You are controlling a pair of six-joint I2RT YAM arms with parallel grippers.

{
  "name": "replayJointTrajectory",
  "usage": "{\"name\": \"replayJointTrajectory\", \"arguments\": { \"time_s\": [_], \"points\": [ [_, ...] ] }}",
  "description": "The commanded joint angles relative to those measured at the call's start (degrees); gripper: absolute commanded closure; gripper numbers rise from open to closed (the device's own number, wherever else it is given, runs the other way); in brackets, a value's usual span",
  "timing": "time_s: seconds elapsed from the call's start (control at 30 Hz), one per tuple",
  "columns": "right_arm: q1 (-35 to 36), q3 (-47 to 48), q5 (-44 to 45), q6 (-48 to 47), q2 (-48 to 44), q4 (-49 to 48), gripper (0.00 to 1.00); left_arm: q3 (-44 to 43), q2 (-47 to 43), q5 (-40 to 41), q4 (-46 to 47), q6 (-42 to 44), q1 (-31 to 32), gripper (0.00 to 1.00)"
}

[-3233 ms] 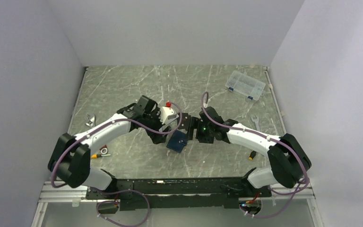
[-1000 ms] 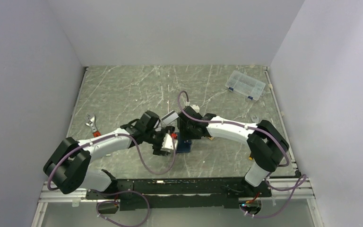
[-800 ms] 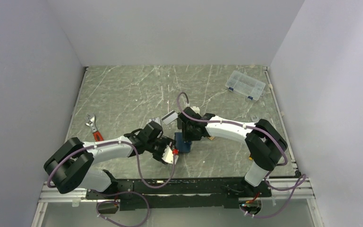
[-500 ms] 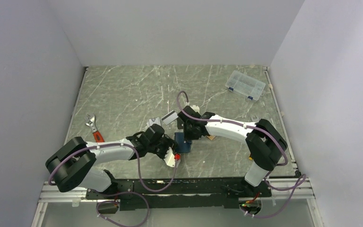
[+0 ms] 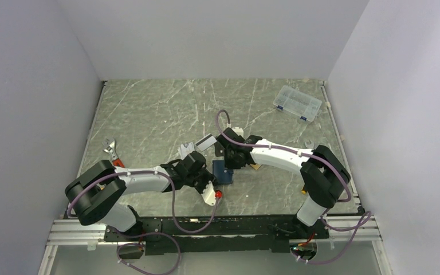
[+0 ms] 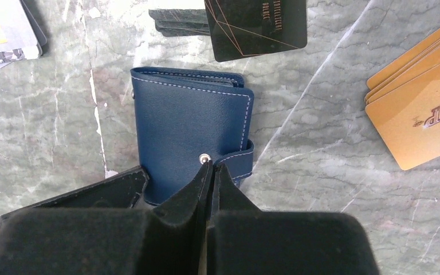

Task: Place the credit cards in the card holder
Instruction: Close the card holder at the center of the board.

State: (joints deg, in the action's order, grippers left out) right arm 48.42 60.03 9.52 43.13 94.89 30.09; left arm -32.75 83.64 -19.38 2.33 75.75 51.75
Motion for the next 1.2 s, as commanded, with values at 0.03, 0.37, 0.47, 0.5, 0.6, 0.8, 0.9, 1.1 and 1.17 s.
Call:
{"name": "replayJointTrajectory", "arguments": {
  "time_s": [0.03,0.37,0.47,0.5,0.6,0.8,0.9,1.1,1.17],
  "points": [
    [0.0,0.16,-0.95,1.08,-2.39,0.07,1.0,-2.23,1.49,-0.19,-2.22,1.61,0.4,0.71],
    [-0.39,-0.84,-4.75,1.21,0.01,-2.36,1.0,-3.58,2.31,0.3,-4.67,0.43,0.37,0.76],
    [-0.27,-1.47,-5.15,1.34,0.36,-2.95,1.0,-3.63,2.32,0.42,-4.94,0.18,0.43,0.78],
    [-0.32,-1.56,-4.94,1.34,0.46,-2.92,1.0,-3.71,2.32,0.43,-5.07,0.09,0.46,0.79],
    [-0.25,-1.63,-4.39,1.12,0.59,-3.23,1.0,-3.8,2.32,0.55,-5.23,-0.12,0.38,0.8],
    [-0.29,-0.14,-4.08,0.51,2.17,-3.19,1.0,-3.9,2.24,0.75,-5.1,-0.33,0.46,0.81],
    [-0.25,0.26,-3.05,0.07,2.56,-3.06,1.0,-3.94,2.28,0.74,-5.36,-0.2,0.39,0.81],
    [-0.26,1.41,-1.61,-0.3,2.94,-2.79,1.0,-4.03,2.36,0.53,-5.96,0.02,0.45,0.82],
    [-0.19,1.75,-1.33,-0.4,3.26,-2.59,1.0,-4.14,2.45,0.33,-6.17,0.19,0.4,0.82]
  ]
}}
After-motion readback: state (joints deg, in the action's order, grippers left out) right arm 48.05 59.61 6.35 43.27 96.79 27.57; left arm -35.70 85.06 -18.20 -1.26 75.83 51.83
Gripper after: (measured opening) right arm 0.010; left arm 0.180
